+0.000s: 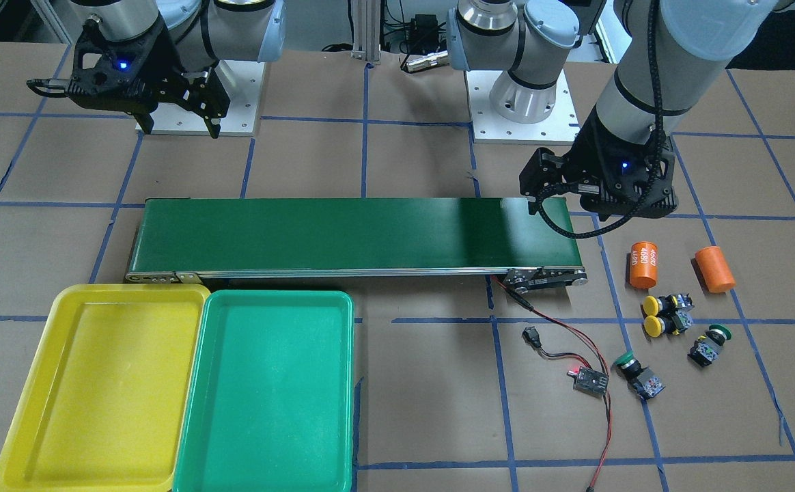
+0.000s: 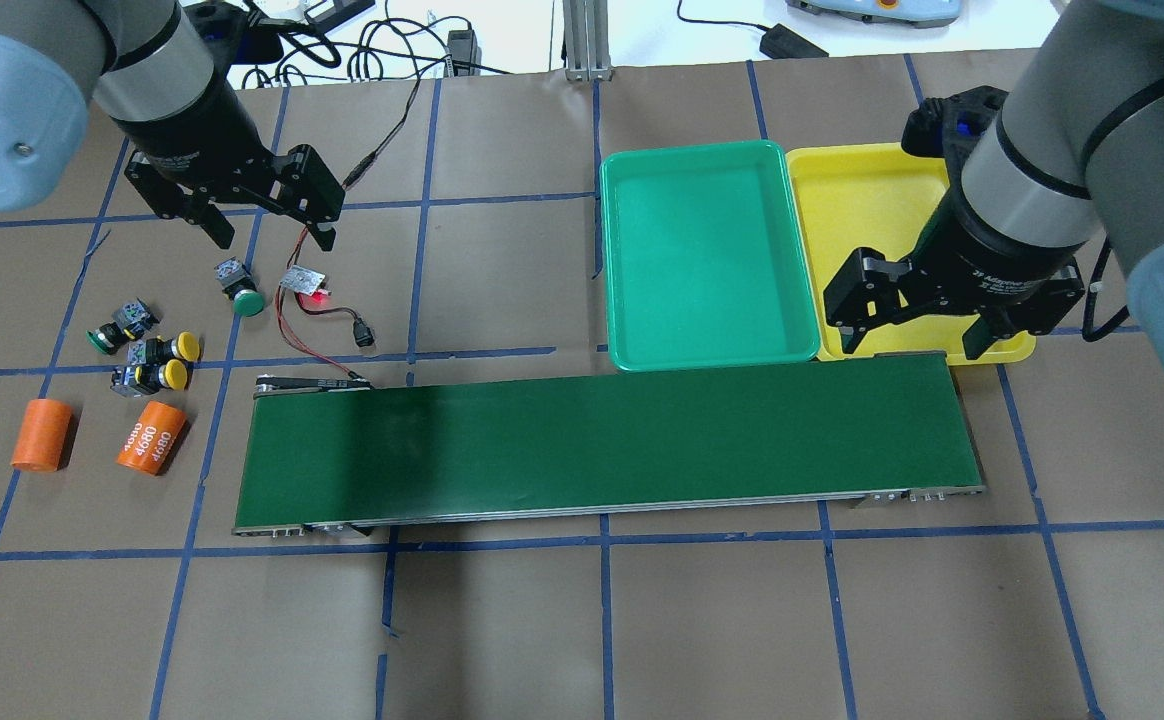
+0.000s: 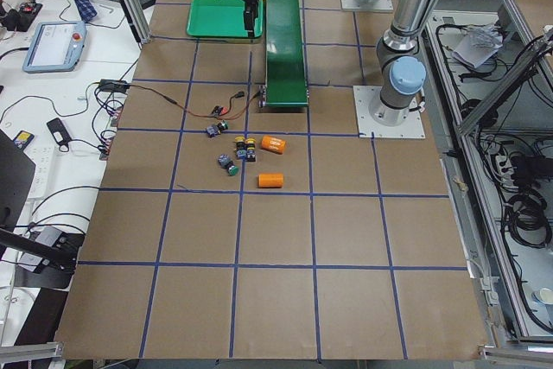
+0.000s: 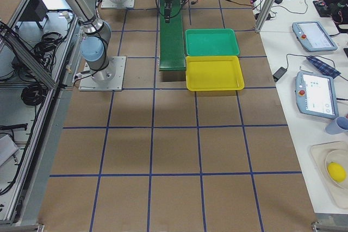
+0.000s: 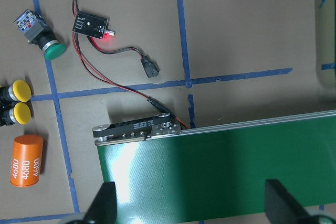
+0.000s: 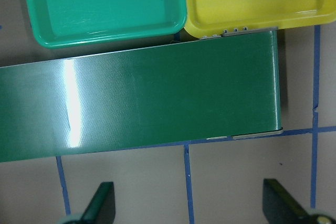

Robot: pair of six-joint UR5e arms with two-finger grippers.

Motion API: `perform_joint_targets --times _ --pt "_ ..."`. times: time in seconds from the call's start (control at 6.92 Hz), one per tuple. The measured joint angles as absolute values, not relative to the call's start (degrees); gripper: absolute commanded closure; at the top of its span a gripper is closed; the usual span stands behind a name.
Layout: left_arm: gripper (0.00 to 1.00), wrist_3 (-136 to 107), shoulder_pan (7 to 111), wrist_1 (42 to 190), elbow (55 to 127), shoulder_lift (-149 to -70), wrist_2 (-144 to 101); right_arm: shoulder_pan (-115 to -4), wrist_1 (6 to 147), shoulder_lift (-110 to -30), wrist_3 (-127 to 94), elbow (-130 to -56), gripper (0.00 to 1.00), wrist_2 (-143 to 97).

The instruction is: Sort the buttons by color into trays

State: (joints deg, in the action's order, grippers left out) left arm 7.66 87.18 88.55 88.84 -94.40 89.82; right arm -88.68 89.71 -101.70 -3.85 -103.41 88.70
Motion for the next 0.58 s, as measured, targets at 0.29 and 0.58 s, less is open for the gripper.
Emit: perform_joint_targets --times 0.29,0.58 --pt "0.00 7.57 87.19 88.46 88.99 -93.95 90.08 -88.68 89.62 -101.73 -3.93 -103.50 0.00 89.22" --pt "0.00 7.60 87.23 88.54 89.95 -92.77 90.80 -88.68 89.64 -101.72 -3.99 -103.53 0.00 89.43"
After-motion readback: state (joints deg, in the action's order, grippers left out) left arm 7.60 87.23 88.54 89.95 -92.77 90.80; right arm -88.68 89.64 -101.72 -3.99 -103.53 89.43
